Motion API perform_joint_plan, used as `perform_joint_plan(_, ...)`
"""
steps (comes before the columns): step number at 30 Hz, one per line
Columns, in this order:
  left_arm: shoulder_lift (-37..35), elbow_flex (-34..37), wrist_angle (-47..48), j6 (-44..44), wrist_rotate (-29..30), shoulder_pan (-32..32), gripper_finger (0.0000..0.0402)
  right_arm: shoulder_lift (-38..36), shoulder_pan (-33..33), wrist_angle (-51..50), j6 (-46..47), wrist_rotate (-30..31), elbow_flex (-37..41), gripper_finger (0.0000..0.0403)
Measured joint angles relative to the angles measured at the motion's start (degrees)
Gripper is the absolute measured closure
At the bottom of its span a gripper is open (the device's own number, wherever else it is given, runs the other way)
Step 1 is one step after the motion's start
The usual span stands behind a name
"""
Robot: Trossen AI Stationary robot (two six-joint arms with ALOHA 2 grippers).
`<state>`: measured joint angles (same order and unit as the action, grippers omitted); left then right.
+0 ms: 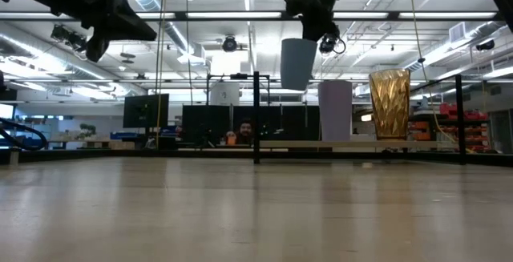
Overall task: Stack small to large cups/mugs on shelf
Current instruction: Put the blue cup on the shelf
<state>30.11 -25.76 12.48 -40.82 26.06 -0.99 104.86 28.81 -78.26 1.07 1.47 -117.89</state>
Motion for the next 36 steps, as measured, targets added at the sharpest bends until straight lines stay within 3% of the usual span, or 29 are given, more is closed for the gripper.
perform_joint_plan(12, 4.4, 0.0, -5.9, 2.9, 2.5, 2.8, 0.0392, 1.0, 4.9, 3.0, -5.5, -1.4, 0.1, 0.0402)
perform_joint_plan(20, 4.4, 0.0, -9.2, 7.5, 2.4, 4.9, 0.0378, 7.4, 4.0, 4.9, -6.0, -2.8, 0.3, 0.0402)
perform_joint_plan(27, 4.4, 0.0, -11.2, 10.4, 2.5, 6.1, 0.0392, 13.1, 3.2, 3.9, -7.0, -2.6, 0.3, 0.0402)
perform_joint_plan(36, 4.4, 0.0, -12.1, 10.5, 2.4, 7.0, 0.0377, 14.1, 3.8, 3.8, -10.9, -2.0, 0.3, 0.0402)
